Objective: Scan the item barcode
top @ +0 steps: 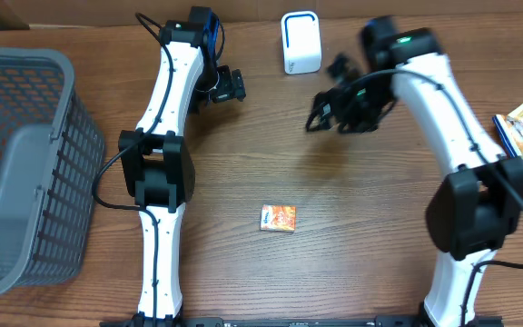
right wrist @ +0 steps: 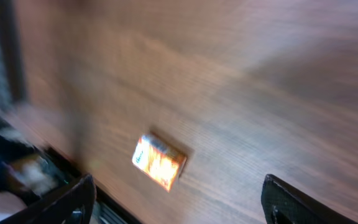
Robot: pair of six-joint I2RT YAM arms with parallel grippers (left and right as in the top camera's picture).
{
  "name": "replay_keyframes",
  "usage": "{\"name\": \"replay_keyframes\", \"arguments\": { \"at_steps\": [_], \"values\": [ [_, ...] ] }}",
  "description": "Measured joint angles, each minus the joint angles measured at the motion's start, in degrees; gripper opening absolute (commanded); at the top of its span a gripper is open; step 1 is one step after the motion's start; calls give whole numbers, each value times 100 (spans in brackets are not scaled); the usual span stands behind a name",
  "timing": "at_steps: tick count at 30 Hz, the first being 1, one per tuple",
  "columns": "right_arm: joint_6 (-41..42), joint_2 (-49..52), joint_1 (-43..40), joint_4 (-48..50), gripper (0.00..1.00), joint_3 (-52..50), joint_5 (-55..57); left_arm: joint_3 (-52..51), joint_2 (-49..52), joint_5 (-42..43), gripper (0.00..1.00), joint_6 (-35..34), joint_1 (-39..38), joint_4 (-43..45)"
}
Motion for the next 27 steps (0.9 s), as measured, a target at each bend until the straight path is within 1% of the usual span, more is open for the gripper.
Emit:
{"name": "replay_keyframes", "arguments": {
  "at_steps": [2,6,8,11,16,20,27],
  "values": [
    [-15,0,476,-83,85,0,278,0,0,0,100,2,0,0],
    [-31,0,1281,-164,79,0,702,0,0,0,100,2,0,-2],
    [-44,0,1672,-254,77,0,942,0,0,0,100,2,0,0],
    [-55,0,2199,-271,70,-50,1270,0,0,0,100,2,0,0],
    [-52,0,3016,-85,67,-474,1985,0,0,0,100,2,0,0],
    [57,0,3517,256,67,-1088,2549,0,0,0,100,2,0,0],
    [321,0,3676,697,65,-1799,3071,0,0,0,100,2,0,0]
  ]
}}
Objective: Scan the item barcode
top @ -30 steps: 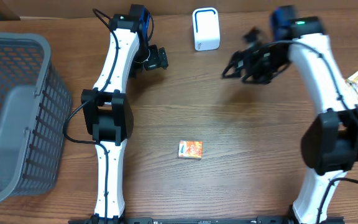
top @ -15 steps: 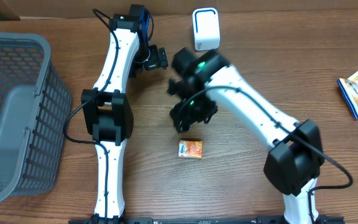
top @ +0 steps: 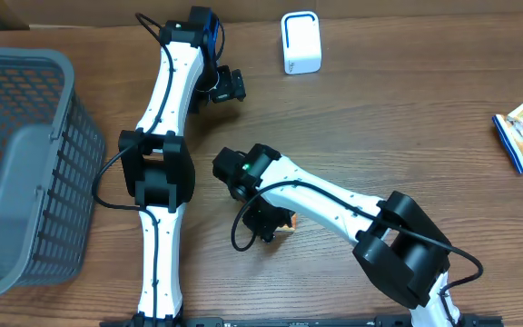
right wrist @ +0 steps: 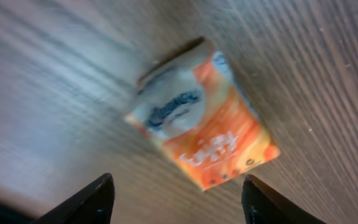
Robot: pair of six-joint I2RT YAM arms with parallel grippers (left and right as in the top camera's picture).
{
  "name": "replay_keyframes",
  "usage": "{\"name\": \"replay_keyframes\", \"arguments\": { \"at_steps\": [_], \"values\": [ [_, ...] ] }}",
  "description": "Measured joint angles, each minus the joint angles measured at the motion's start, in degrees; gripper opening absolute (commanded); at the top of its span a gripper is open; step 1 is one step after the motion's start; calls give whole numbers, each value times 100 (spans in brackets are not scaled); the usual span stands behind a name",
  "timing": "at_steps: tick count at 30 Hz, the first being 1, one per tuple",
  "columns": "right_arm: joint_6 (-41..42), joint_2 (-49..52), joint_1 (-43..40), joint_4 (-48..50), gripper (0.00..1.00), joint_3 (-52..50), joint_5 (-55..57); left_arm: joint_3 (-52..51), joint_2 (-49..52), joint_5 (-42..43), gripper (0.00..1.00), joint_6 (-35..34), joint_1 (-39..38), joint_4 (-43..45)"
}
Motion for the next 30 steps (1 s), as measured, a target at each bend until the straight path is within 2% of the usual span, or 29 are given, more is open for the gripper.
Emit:
{"name": "replay_keyframes", "arguments": {
  "at_steps": [6,15,18,23,24,26,30],
  "values": [
    [155,-2,-2,566,53,-382,249,0,0,0,100,0,0,0],
    [251,-2,-2,938,51,-706,435,0,0,0,100,0,0,0],
    [380,-2,-2,984,41,-754,669,0,0,0,100,0,0,0],
    [533,-4,-28,1156,13,-767,931,0,0,0,100,-2,0,0],
    [570,-4,-46,1163,10,-758,955,0,0,0,100,0,0,0],
    [699,-7,-131,1139,6,-693,962,0,0,0,100,0,0,0],
    [831,-7,-546,1110,5,-446,767,0,0,0,100,0,0,0]
  ]
}}
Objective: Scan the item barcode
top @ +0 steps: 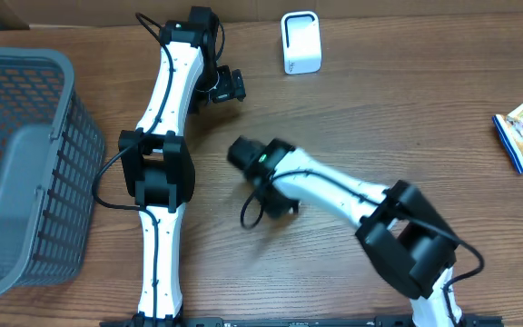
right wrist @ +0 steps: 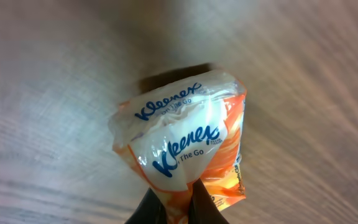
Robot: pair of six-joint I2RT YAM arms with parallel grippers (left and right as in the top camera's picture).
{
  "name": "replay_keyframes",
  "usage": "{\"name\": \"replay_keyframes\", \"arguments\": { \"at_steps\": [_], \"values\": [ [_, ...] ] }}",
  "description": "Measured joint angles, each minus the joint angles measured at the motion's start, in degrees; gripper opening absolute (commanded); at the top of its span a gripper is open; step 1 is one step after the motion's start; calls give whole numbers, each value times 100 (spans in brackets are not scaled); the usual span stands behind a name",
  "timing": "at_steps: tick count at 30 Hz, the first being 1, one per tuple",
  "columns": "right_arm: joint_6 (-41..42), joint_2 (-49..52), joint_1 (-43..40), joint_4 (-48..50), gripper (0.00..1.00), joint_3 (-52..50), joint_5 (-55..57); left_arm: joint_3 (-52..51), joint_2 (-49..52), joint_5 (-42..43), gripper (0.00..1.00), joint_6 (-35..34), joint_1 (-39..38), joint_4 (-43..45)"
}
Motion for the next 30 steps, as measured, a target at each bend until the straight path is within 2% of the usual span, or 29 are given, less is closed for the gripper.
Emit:
{"name": "replay_keyframes", "arguments": {
  "at_steps": [4,8,16,21,25,30],
  "values": [
    [57,0,-632,-26,4,470,-730,0,0,0,100,0,0,0],
    [63,0,-1416,22,5,909,-1974,0,0,0,100,0,0,0],
    [-28,4,-2837,573,8,890,-4555,0,0,0,100,0,0,0],
    [11,7,-2968,1248,9,348,-5619,0,0,0,100,-2,0,0],
    [413,39,-2909,1958,11,-232,-6026,0,0,0,100,0,0,0],
    [1121,50,-2924,2492,20,-850,-6013,0,0,0,100,0,0,0]
  ]
}}
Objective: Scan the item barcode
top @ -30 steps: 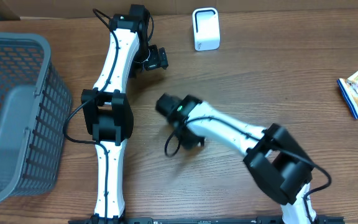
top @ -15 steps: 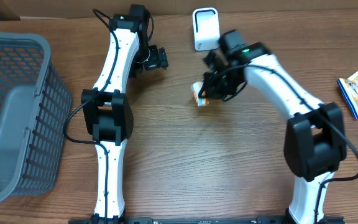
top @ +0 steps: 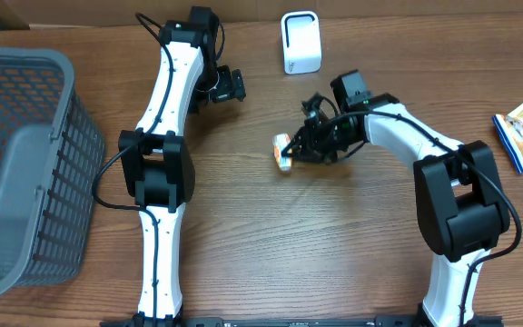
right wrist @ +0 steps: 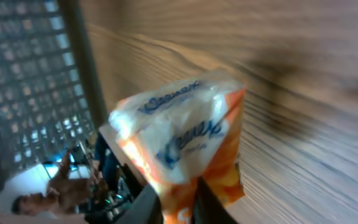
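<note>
The item is a small orange and white Kleenex tissue pack. My right gripper is shut on it and holds it above the table, below and a little left of the white barcode scanner at the back edge. In the right wrist view the tissue pack fills the middle, pinched between the two dark fingers at the bottom. My left gripper rests at the back of the table left of the scanner; its jaws are too small to read.
A grey mesh basket stands at the left edge. More snack packets lie at the right edge. The basket's mesh also shows blurred in the right wrist view.
My right gripper, shut on the tissue pack, has gone from the table's middle front to a spot farther back and right, nearer the scanner. The left arm has not moved.
My right gripper was open high at the back right, the pack lying at the middle front. Then it stood open right over the pack. Then it was shut on the pack at that spot. Now it holds the pack near the scanner.
</note>
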Robot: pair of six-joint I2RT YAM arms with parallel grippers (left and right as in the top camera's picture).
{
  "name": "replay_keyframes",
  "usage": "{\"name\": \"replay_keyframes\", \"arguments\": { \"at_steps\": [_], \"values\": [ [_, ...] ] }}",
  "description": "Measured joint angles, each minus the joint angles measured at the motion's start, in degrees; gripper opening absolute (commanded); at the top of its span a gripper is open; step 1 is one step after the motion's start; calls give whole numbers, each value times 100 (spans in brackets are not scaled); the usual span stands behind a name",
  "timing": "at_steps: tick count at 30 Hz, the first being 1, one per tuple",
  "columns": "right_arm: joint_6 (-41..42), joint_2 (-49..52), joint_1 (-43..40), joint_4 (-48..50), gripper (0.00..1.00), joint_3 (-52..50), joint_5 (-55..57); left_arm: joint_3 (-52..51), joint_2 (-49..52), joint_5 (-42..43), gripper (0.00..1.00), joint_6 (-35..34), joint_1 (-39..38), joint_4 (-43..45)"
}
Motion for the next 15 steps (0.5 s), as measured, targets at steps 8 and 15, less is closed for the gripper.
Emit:
{"name": "replay_keyframes", "arguments": {
  "at_steps": [8,15],
  "values": [
    [494,13,-378,-684,44,-94,1316,0,0,0,100,0,0,0],
    [251,26,-935,-1711,47,129,2186,0,0,0,100,0,0,0]
  ]
}}
